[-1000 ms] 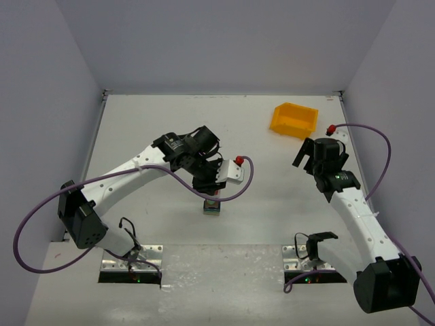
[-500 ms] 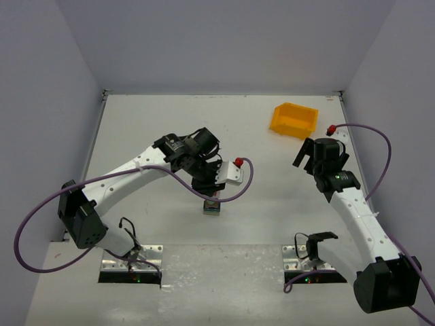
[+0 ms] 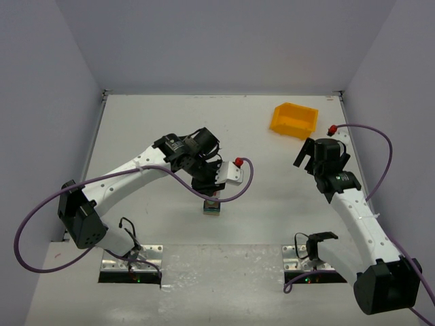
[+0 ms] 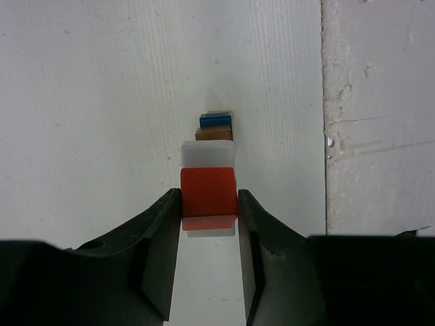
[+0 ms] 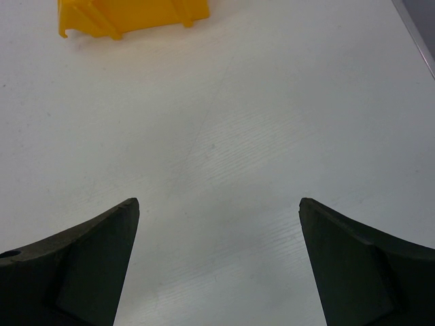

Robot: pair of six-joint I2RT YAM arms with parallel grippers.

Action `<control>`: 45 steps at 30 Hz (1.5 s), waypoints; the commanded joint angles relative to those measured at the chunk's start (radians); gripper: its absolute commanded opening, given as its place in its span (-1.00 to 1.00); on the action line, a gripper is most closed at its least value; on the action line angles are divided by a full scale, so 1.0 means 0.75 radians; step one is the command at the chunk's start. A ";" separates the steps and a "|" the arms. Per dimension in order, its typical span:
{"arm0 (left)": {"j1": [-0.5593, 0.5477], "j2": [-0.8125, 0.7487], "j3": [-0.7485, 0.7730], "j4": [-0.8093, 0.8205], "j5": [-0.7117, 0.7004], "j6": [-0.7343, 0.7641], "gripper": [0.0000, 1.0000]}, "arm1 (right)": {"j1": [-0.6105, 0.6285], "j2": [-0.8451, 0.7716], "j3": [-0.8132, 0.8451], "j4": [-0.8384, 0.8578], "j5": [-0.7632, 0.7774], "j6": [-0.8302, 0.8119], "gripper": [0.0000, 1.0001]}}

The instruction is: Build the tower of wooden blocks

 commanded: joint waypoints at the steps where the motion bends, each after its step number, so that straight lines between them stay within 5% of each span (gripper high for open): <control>1: -0.009 -0.033 0.012 0.008 0.008 0.020 -0.52 | 0.003 -0.026 0.014 0.015 0.037 0.020 0.97; 8: -0.009 -0.031 0.020 -0.006 0.003 0.036 -0.04 | 0.003 -0.024 0.014 0.019 0.038 0.019 0.97; 19: -0.009 -0.031 0.031 -0.002 -0.017 0.039 0.29 | 0.001 -0.016 0.014 0.023 0.032 0.018 0.97; 23: -0.009 -0.035 0.051 -0.002 -0.065 0.047 1.00 | 0.003 -0.016 0.014 0.025 0.030 0.016 0.97; 35: 0.035 -0.101 0.289 0.071 -0.113 0.023 1.00 | 0.002 -0.010 0.018 0.038 -0.041 0.026 0.97; 42: 0.346 -0.156 0.221 0.763 -0.088 -0.411 1.00 | 0.003 0.016 -0.038 0.149 -0.184 0.032 0.97; 45: 0.371 -0.135 0.207 1.101 -0.406 -0.764 1.00 | 0.003 0.042 -0.059 0.173 -0.212 0.037 0.97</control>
